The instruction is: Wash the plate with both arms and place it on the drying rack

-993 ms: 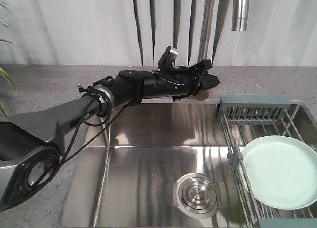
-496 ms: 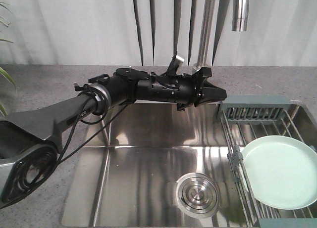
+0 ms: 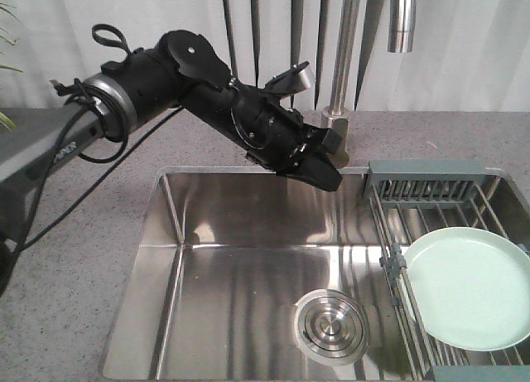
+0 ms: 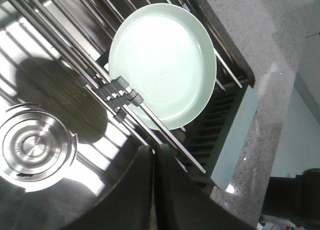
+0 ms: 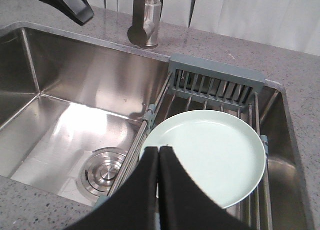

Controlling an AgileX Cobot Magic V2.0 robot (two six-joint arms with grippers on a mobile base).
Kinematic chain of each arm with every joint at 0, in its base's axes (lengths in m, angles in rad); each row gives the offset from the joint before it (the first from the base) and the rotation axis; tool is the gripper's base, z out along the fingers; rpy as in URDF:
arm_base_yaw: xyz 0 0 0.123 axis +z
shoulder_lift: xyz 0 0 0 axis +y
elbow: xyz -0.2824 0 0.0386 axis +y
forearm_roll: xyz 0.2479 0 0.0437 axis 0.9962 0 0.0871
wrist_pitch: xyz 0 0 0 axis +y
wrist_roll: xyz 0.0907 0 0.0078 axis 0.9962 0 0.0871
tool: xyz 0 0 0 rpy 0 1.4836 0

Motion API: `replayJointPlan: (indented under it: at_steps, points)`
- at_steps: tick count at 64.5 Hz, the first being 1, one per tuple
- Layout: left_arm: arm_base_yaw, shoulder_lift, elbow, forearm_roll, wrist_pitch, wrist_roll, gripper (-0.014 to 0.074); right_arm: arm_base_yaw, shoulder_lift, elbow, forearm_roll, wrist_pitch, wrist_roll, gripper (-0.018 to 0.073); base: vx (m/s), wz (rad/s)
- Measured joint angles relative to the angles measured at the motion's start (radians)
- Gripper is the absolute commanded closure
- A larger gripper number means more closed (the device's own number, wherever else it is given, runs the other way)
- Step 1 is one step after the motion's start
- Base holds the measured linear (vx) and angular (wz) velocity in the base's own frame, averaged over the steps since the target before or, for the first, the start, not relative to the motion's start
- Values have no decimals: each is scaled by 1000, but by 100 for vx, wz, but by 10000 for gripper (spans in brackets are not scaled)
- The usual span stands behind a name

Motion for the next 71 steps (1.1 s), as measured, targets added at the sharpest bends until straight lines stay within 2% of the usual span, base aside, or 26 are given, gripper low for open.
replayJointPlan:
  at_steps: [14,33,40,52,58,71]
  points:
    - [0,-147,0,187,18,-77,602,0,0,0,0,3,0,569,0,0]
    - [0,-324,2,311,29,-114,602,0,0,0,0,3,0,569,0,0]
    - [0,-409,55,355,31,-117,602,0,0,0,0,3,0,569,0,0]
    - [0,-596,300,437,31,-116,602,0,0,0,-3,3,0,569,0,0]
    - [0,-708,483,472,9,-115,602,0,0,0,-3,3,0,569,0,0]
    - [0,-988,886,484,-193,-115,602,0,0,0,-3,3,0,569,0,0]
